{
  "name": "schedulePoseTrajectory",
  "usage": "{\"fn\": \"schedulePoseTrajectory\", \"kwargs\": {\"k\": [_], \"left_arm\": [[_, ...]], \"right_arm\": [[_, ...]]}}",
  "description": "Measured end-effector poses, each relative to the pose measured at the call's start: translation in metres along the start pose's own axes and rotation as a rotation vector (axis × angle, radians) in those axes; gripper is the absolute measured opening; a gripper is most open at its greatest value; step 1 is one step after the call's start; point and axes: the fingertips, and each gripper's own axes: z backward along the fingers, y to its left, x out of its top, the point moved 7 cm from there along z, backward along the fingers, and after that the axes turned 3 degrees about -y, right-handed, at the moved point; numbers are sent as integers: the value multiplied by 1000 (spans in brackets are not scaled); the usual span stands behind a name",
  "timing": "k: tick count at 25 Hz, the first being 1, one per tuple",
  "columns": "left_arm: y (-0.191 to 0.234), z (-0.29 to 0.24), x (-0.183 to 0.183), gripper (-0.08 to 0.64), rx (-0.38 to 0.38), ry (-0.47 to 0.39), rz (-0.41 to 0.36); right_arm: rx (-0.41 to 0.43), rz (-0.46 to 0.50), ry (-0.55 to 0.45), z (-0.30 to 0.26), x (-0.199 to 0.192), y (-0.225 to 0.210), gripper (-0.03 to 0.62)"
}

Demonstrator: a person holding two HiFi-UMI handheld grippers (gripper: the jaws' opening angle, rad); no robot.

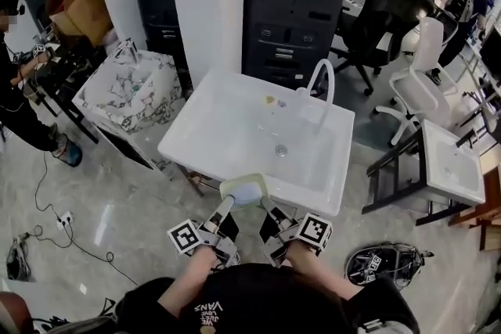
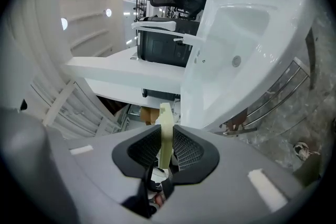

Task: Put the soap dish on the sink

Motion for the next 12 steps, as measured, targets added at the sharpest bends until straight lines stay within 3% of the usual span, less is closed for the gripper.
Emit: {"fn": "schedulePoseTrajectory", "kwargs": {"k": [7,12], "left_arm": [[14,-2,36,141,3,68,20],[18,-16,51,141,-3,66,39]], "right_arm": [[-21,0,-61,-27,-15,0,69],[-53,6,-75,-45,-8,2,68]]}}
